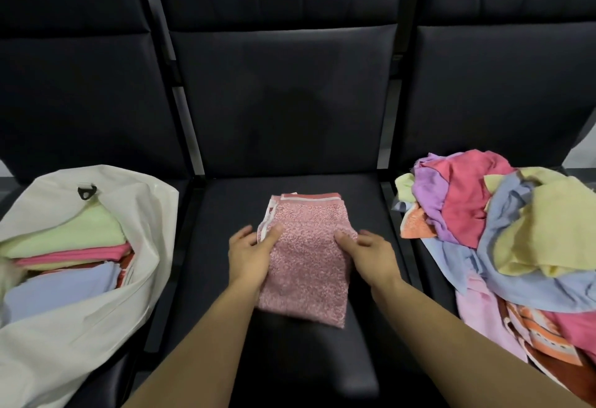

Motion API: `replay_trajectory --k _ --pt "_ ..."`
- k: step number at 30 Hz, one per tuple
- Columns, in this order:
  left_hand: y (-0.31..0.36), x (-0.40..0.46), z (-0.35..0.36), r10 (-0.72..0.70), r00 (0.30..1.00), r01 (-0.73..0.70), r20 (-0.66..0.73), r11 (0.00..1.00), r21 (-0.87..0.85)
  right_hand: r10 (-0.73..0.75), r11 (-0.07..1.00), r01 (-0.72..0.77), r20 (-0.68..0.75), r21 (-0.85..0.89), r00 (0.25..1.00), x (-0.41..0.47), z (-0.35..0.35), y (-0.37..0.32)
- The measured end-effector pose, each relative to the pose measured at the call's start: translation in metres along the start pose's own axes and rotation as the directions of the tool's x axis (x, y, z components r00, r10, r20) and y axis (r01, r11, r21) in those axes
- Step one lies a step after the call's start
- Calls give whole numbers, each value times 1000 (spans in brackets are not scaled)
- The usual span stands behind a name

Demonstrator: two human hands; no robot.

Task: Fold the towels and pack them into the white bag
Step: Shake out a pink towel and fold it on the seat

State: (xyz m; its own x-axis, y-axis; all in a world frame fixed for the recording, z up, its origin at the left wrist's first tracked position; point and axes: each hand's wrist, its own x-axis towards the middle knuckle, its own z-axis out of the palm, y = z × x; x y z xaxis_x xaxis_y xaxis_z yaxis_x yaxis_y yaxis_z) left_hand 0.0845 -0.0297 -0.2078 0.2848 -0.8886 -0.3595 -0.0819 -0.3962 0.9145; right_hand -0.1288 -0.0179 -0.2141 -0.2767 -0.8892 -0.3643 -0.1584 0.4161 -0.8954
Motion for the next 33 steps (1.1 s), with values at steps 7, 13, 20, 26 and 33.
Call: replay_trajectory --k 7,13,20,26,33 --pt "44 -38 -6 264 964 -255 23 948 -188 -363 904 365 -50 222 930 -28 -8 -42" --pt "48 -40 -16 321 941 -311 108 945 -103 -421 894 386 129 228 898 -28 -15 -41" --pt "8 -17 -22 -18 991 -16 134 967 255 -122 973 139 99 -184 988 -5 -10 3" --pt "-19 -11 -20 95 984 -174 152 711 681 -117 811 167 125 -561 985 -1 -11 19" --pt "-30 -19 6 107 767 -603 633 458 653 -5 652 248 322 -717 947 -10 1 24"
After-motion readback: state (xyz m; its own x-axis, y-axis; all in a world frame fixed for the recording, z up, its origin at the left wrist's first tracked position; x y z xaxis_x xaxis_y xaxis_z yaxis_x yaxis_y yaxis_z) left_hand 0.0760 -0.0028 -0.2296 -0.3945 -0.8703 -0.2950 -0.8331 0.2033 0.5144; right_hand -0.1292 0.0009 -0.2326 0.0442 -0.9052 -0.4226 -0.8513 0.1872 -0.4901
